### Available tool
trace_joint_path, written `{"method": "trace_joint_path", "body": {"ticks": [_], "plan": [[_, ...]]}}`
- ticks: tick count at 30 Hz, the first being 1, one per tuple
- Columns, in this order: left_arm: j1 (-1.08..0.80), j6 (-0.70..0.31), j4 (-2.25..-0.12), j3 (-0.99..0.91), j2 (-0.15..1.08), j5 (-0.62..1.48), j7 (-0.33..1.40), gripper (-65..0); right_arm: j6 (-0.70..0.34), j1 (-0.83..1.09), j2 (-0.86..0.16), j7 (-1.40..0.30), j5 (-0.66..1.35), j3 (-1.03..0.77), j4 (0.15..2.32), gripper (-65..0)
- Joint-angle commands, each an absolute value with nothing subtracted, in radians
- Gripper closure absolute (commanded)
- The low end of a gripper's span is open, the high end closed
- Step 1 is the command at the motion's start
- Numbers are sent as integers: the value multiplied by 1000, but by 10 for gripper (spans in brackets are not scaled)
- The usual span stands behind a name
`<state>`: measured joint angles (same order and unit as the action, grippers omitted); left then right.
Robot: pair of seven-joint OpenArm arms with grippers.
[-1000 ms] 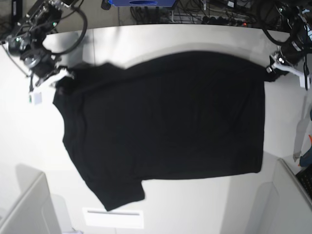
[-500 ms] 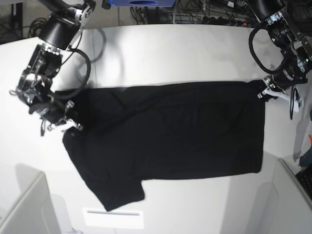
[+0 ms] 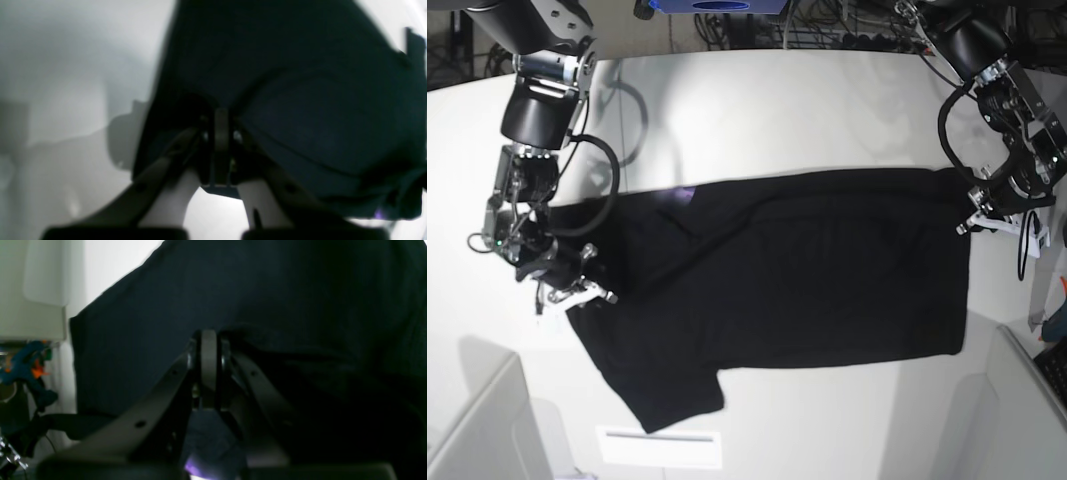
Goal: Fold the T-shirt properly
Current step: 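Lift and pull the shirt by its shoulders to straighten it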
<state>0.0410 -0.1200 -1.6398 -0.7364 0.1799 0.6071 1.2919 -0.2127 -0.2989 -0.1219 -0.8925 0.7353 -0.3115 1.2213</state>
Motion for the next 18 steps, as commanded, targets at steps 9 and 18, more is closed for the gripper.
{"method": "trace_joint_path", "body": {"ticks": [9, 18], "plan": [[133, -124, -1570, -737, 199, 601, 1274, 0, -217, -346, -139, -840, 762, -305, 1190, 0], [120, -124, -1580, -794, 199, 610, 1274, -176, -217, -225, -130, -842, 769, -403, 1426, -380]]}}
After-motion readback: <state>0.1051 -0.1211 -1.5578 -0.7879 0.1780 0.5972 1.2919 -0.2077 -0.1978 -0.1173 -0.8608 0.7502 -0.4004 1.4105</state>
